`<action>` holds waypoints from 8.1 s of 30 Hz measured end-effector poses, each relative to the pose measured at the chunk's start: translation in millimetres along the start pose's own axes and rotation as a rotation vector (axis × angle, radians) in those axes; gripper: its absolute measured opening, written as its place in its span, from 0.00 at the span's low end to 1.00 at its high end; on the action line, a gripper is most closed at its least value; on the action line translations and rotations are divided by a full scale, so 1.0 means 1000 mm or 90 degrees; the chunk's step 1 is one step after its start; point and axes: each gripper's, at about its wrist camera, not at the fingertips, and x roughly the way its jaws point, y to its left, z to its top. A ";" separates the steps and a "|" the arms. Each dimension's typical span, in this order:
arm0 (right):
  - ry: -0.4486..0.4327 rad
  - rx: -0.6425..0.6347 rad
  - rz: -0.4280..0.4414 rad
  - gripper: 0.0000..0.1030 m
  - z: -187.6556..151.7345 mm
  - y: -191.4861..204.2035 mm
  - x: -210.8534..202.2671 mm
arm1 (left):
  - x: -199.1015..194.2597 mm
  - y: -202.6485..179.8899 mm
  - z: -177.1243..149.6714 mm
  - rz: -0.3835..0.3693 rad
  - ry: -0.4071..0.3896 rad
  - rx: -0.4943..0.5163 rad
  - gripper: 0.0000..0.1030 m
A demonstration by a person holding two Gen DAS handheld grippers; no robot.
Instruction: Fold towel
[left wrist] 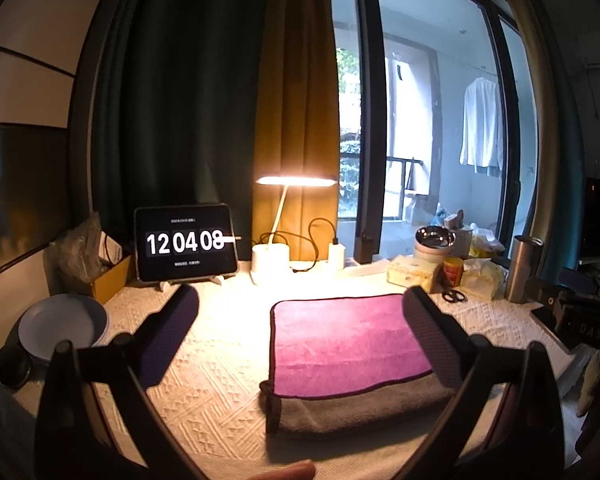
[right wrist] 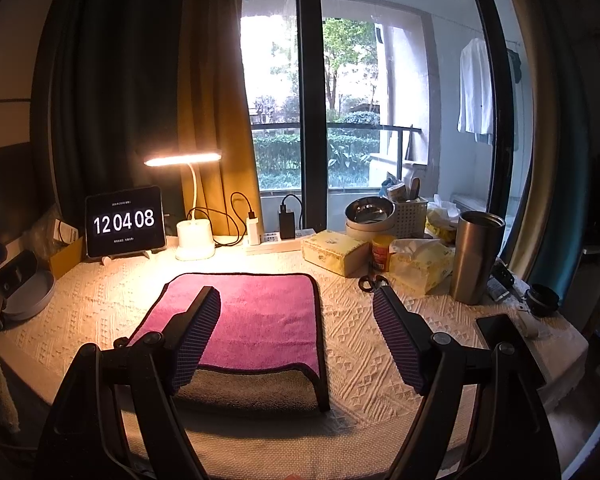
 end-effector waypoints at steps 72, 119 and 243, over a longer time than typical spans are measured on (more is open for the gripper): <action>0.238 -0.063 0.053 0.05 -0.070 0.002 0.135 | 0.136 -0.007 -0.101 -0.060 0.376 0.004 0.18; 0.077 -0.079 0.075 0.05 0.016 -0.003 0.181 | 0.197 -0.002 -0.019 -0.038 0.215 0.026 0.18; 0.166 -0.089 0.033 0.64 0.030 0.009 0.216 | 0.213 0.017 -0.017 0.079 0.288 -0.035 0.81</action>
